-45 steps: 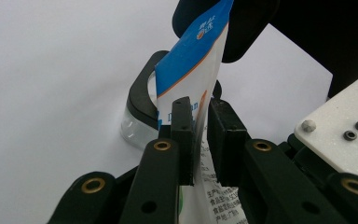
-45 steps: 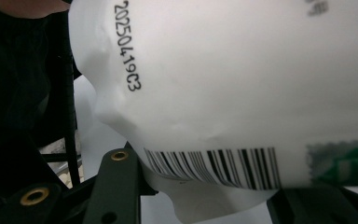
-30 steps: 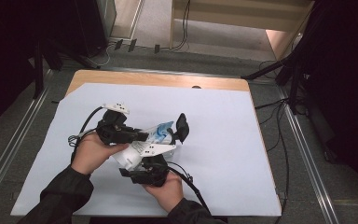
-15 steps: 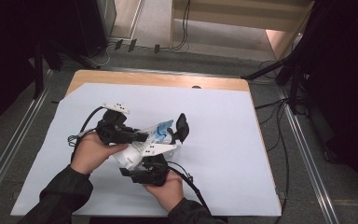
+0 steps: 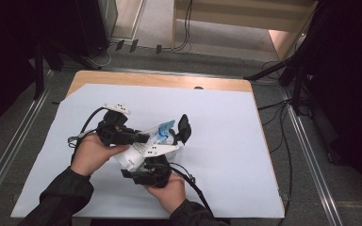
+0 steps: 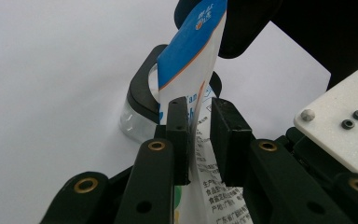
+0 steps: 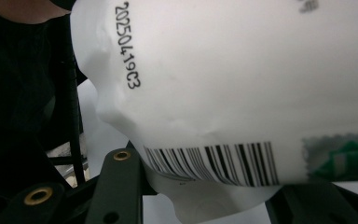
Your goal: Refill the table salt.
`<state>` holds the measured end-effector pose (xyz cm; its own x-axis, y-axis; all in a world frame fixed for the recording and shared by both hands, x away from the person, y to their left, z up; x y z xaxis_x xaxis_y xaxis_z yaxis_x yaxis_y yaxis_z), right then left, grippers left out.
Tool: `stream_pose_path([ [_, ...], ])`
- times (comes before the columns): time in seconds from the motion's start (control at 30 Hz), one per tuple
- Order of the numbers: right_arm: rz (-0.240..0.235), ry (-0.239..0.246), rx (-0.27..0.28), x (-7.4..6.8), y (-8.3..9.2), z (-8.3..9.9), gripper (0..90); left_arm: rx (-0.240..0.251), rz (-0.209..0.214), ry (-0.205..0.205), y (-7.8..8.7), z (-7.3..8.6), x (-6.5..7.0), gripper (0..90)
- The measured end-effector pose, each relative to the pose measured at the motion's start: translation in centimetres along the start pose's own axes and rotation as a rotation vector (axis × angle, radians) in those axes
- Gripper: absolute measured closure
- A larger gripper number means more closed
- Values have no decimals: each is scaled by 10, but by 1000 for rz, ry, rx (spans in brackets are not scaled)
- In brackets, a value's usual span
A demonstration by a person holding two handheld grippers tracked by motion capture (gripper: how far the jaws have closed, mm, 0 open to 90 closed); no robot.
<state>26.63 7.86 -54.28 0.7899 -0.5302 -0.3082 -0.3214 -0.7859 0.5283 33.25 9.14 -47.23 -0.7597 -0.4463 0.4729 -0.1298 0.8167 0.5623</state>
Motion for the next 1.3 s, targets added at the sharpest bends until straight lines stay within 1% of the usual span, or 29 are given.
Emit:
stream_pose_path([
  [0.13, -2, -2, -6, -1, 0, 0, 616, -2, -3, -1, 0, 0, 0, 782],
  [0.2, -4, 2, -5, -2, 1, -1, 619, 3, 6, -3, 0, -1, 1, 784],
  [0.23, -5, 9, -1, -3, 1, -1, 618, 2, -1, -3, 0, -1, 1, 787],
  [0.33, -11, 6, 1, -4, 2, -2, 618, 9, 1, 0, 1, -1, 0, 792],
  [0.47, -12, 10, 6, -4, 2, -3, 615, 11, -4, -3, 1, -2, 0, 793],
  [0.67, -1, 20, 7, -3, 1, -3, 612, 11, -1, -4, 0, -2, 1, 792],
  [0.9, -10, 17, 1, -4, 2, -3, 613, 9, -3, -7, 1, -2, 0, 790],
  [1.3, -4, 20, -1, -3, 2, -3, 612, 11, 0, -6, 0, -2, 1, 781],
])
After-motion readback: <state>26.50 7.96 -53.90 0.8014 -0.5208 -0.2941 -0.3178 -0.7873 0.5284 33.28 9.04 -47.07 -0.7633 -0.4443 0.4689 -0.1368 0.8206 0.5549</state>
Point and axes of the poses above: each handheld gripper's, and its own axes: y roughly backward along the jaws, z roughly out of its underside, x roughly to its right, the point moved 10 cm from there along -y, roughly forward along the jaws, and after that the axes turned 11 degrees about z, right-handed, at the moved point
